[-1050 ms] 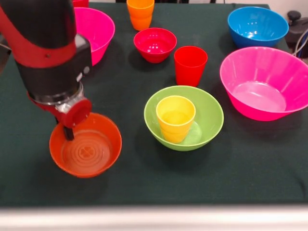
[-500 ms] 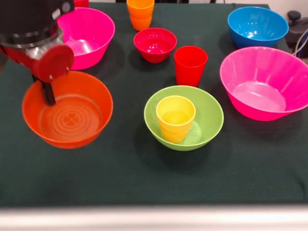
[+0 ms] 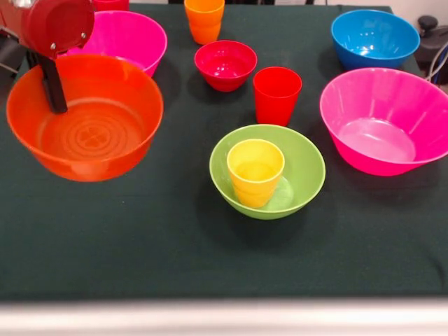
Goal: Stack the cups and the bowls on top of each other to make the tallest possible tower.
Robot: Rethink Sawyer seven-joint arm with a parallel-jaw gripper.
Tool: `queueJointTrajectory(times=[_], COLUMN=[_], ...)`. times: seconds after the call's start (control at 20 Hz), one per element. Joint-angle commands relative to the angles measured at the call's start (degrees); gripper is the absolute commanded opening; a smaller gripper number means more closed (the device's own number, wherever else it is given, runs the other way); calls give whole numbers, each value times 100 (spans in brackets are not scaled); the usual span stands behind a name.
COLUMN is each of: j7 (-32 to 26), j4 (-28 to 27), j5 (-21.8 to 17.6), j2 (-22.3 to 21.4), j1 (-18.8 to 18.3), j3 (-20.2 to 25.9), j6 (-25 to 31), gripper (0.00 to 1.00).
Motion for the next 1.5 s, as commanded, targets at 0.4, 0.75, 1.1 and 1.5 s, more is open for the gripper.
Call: queueJointTrajectory(times=[0.4,0.75,1.1,1.5], j7=[-247,71,230,166], j4=[1507,2045,2307,2666], j5=[87,85,103,70], j2=[-139,-278,-277,-282], j1=[428,598,731,766], j3=[352,269,191,134], j6=[-412,-880,-1171,-1283], gripper=[0,0,0,0])
